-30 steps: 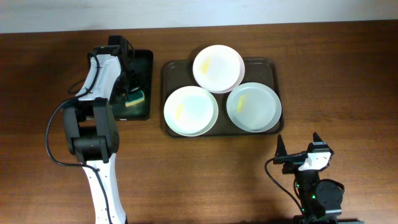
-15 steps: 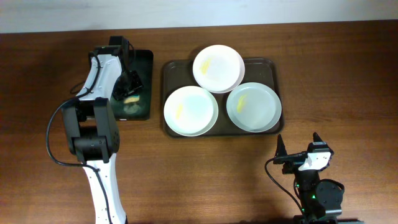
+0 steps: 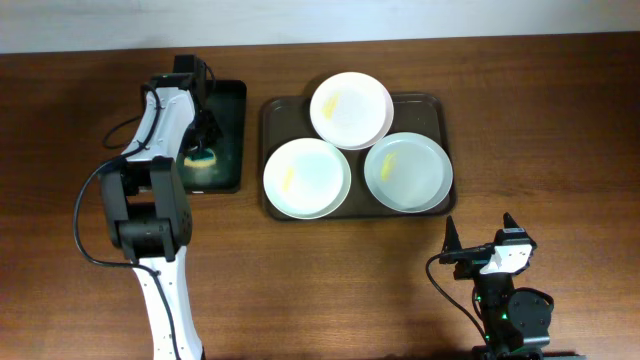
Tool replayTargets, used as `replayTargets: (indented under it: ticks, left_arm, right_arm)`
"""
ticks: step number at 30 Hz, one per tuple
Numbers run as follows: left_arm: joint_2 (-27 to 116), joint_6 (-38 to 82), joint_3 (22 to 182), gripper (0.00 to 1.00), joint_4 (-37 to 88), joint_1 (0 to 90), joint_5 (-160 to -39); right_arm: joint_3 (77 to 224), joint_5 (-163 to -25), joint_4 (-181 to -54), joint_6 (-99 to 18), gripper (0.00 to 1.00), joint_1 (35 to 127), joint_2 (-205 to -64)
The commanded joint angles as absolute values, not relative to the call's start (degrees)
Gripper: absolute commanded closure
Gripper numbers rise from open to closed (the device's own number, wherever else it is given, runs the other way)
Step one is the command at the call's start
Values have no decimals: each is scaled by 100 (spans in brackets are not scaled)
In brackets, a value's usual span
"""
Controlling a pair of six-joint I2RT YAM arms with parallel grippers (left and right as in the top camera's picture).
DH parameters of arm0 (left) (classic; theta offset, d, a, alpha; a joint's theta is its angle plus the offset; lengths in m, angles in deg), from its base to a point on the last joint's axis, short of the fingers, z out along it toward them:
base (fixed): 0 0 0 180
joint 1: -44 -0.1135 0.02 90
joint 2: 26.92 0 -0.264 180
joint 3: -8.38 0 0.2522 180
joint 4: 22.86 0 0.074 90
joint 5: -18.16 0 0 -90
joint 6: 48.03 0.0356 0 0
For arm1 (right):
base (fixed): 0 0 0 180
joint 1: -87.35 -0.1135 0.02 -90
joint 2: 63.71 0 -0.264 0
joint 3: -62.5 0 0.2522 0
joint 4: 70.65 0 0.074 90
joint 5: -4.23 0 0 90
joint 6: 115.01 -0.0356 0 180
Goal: Clean dirty plates on tray and stack at the side
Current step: 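Grasp the green-and-yellow sponge with the left gripper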
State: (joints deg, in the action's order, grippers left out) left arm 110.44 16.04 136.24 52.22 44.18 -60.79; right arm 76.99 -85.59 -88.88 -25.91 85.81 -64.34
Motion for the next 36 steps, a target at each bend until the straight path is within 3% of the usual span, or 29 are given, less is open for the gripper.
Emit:
replayTargets:
  ticks: [1, 3, 6, 13, 22, 36]
  left_arm:
    - [11127, 1595, 14105, 79, 5633, 4377, -5956]
    - [11125, 1595, 14638, 82, 6188, 4388, -5963]
    - [11125, 1597, 15510, 100, 6857, 4399, -6206]
    - [11125, 1595, 17012, 100, 7406, 4399, -6951]
    - [11912, 1337, 16251, 100, 6859, 4359, -6918]
    - [11466, 1595, 16203, 100, 6739, 4418, -6863]
  right_arm:
    - [7658, -8508, -8910, -2609, 2, 8548, -6403]
    - [7658, -8508, -8912, -2609, 2, 8548, -6403]
    - [7658, -8508, -8910, -2609, 2, 8548, -6403]
    - [7658, -8508, -8910, -2609, 2, 8548, -6403]
    - [7658, -8508, -8910, -2609, 2, 8548, -6403]
    - [7658, -8508, -8912, -2609, 2, 8548, -6403]
